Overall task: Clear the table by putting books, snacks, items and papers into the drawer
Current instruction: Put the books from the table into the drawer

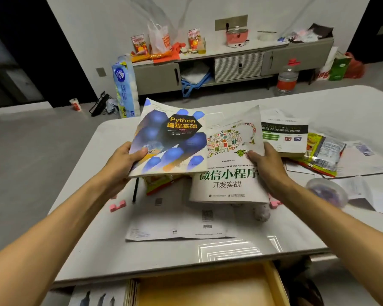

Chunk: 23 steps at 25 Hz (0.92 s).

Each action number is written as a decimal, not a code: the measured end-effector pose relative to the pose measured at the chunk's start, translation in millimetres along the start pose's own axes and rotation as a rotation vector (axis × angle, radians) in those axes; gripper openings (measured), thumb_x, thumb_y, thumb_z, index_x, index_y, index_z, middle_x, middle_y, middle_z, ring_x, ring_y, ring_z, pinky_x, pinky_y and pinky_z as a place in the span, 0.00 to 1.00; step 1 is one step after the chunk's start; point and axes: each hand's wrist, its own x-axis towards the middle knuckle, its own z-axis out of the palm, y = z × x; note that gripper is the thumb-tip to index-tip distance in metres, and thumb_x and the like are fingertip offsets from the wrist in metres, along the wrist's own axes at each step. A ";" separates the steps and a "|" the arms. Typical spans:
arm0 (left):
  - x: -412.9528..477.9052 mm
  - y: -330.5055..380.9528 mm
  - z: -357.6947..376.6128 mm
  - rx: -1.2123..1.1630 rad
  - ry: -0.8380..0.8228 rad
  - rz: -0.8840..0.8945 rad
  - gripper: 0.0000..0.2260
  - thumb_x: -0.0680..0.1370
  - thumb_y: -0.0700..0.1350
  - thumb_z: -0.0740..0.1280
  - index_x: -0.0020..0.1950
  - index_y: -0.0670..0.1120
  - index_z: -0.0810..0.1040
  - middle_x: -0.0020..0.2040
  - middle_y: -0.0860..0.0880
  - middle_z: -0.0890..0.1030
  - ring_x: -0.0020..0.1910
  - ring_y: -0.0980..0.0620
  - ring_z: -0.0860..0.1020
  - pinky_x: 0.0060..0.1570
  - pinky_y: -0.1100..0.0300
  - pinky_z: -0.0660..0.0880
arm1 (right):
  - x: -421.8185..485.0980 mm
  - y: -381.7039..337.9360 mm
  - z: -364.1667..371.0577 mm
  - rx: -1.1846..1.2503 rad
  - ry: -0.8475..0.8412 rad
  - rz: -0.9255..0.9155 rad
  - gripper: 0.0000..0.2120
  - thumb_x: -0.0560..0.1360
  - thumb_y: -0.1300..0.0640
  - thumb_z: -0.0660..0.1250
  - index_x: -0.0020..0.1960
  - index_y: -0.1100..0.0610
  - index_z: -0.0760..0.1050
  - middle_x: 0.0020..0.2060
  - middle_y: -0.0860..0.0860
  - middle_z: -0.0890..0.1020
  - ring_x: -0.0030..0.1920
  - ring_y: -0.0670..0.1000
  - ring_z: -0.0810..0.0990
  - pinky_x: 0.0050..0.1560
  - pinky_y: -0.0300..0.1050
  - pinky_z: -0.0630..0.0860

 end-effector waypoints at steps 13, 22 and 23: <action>-112.8 -60.3 33.3 -0.097 -0.381 -0.131 0.27 0.78 0.37 0.67 0.72 0.59 0.68 0.65 0.54 0.80 0.62 0.52 0.79 0.58 0.55 0.75 | -112.7 61.7 36.0 0.232 -0.038 0.142 0.12 0.84 0.55 0.54 0.63 0.46 0.73 0.55 0.45 0.83 0.47 0.41 0.84 0.40 0.35 0.79; -115.5 -78.8 63.6 -0.055 -0.305 0.037 0.36 0.76 0.35 0.69 0.75 0.65 0.60 0.68 0.67 0.73 0.66 0.67 0.72 0.57 0.70 0.73 | -109.8 52.4 25.4 0.242 -0.223 0.067 0.17 0.79 0.44 0.63 0.65 0.48 0.76 0.57 0.44 0.84 0.59 0.44 0.81 0.64 0.48 0.74; -115.9 -81.5 63.3 -0.056 -0.278 0.034 0.35 0.77 0.36 0.69 0.75 0.64 0.61 0.68 0.65 0.74 0.65 0.65 0.74 0.57 0.68 0.74 | -110.6 55.8 25.8 0.197 -0.214 0.006 0.17 0.77 0.50 0.67 0.65 0.47 0.74 0.60 0.44 0.82 0.62 0.46 0.80 0.66 0.53 0.73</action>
